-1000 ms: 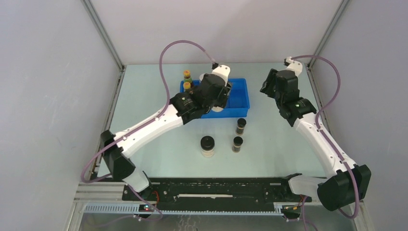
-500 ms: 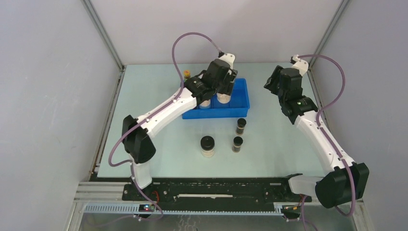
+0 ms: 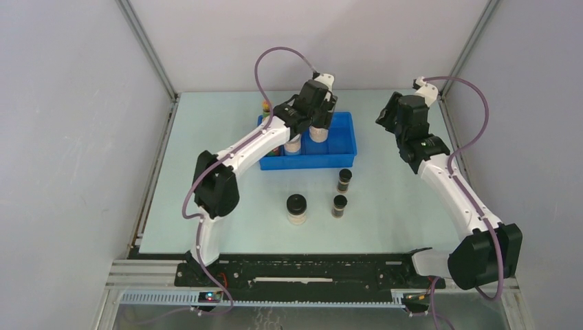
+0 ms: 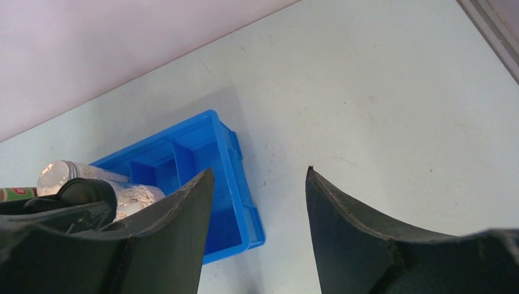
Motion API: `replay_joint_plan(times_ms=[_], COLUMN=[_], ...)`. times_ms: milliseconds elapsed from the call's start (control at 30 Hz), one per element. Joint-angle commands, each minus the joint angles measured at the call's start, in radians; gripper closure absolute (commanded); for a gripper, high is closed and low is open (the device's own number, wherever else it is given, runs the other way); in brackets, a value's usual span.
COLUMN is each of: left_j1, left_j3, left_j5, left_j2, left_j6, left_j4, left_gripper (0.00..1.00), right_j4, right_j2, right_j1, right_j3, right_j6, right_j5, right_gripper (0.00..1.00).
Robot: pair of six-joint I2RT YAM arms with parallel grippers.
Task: Organize the condiment bottles
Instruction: Place the bottle in the storage box.
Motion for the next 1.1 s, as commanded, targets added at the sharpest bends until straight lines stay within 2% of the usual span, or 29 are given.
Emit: replay_joint_plan(times_ms=[0,500,1067], left_j1=[0.027,0.069,0.076], left_j3=[0.108,0.221,0.196], left_j5=[0.015,0.025,0.004], left_j2=[0.029,0.181,0.220], left_j6=[0.014,0.005,0.006], left_j4=[0.105,0.150,0.180], left_gripper=[1.00,1.00,1.00], right_j4=[0.058,0.099,0.112], right_j2=[0.015,0.067,0.105], right_j1=[-0.007,-0.016,-0.022], right_j3=[0.000,0.000,-0.001], right_j6=[0.005,-0.008,-0.009], right_j5=[0.002,-0.008,-0.017], right_gripper=[0.36,0.35,0.36])
